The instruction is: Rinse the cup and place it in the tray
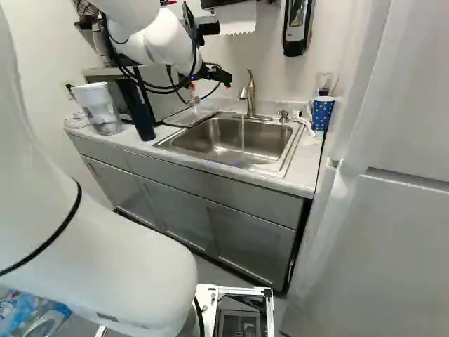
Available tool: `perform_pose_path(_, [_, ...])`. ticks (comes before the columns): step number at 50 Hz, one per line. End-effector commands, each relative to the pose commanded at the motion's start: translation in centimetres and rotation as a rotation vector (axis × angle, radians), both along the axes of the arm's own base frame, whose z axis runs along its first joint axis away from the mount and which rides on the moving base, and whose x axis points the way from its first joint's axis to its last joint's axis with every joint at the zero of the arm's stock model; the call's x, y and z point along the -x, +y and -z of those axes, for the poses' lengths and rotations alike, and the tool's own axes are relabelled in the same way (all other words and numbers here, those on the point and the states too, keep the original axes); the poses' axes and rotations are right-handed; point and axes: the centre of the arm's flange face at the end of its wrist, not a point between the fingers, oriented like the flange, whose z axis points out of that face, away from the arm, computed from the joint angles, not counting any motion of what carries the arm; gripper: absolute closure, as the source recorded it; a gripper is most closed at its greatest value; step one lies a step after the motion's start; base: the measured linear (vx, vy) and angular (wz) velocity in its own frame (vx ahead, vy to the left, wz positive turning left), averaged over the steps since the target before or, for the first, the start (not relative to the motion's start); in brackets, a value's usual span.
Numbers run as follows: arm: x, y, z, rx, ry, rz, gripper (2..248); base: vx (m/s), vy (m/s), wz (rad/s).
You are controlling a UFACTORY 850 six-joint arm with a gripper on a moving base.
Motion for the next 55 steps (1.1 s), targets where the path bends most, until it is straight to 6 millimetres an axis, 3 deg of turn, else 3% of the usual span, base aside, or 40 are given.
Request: perform_pose_path(55, [-1.5, 7.5, -1.5, -0.007, -0.172, -0.157, 3, 0.0, 0.0, 0.0])
